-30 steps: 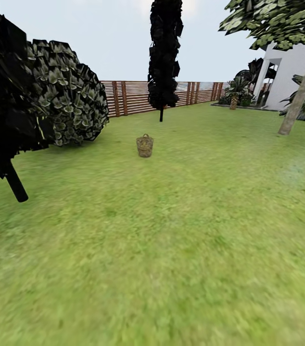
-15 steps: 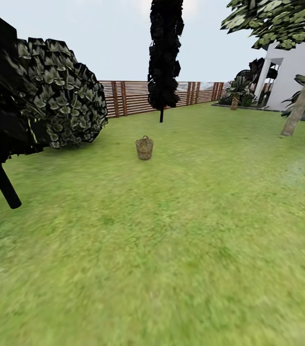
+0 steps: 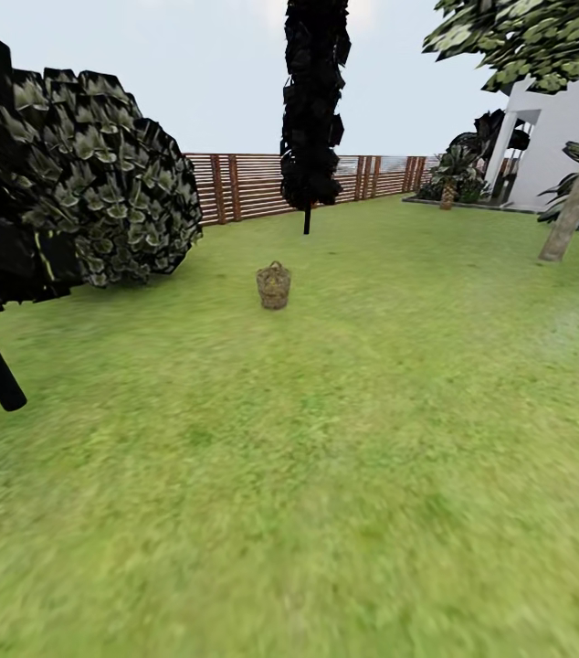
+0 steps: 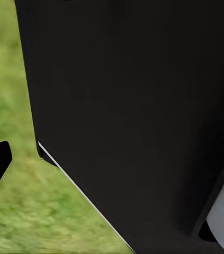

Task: Take the three Easter eggs out of the wicker basket on the lawn in the garden, then place them on the lawn next to a single tree (choose any tree) so that all three eggs are next to the same tree and none are left in the basket.

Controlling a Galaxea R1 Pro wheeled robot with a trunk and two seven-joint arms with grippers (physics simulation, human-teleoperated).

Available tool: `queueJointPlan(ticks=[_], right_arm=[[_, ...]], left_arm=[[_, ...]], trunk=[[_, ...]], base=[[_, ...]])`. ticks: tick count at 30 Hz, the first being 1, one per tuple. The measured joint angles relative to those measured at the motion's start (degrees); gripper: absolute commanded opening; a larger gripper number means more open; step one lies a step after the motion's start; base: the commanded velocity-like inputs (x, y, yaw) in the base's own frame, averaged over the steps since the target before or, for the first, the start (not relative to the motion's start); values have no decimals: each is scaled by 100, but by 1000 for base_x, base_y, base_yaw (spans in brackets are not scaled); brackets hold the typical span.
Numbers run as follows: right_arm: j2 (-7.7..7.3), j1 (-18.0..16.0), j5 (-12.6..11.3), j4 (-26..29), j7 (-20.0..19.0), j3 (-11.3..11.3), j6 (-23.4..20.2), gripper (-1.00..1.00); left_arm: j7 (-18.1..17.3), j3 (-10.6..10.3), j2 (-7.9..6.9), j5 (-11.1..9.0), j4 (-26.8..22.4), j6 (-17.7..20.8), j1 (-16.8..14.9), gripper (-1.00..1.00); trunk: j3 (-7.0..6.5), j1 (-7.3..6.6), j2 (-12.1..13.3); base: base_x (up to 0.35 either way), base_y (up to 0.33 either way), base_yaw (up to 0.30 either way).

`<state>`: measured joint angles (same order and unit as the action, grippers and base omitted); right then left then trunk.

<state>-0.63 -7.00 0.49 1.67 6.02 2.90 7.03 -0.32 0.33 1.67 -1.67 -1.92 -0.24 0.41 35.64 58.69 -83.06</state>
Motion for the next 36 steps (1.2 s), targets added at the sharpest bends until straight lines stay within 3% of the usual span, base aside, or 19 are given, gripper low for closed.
queueJointPlan(ticks=[36], right_arm=[[8, 0, 63, -9, -13, -53, -29, 100]], left_arm=[[3, 1, 0, -8, 0, 0, 5, 100]], trunk=[[32, 0, 0]], base=[[340, 0, 37]])
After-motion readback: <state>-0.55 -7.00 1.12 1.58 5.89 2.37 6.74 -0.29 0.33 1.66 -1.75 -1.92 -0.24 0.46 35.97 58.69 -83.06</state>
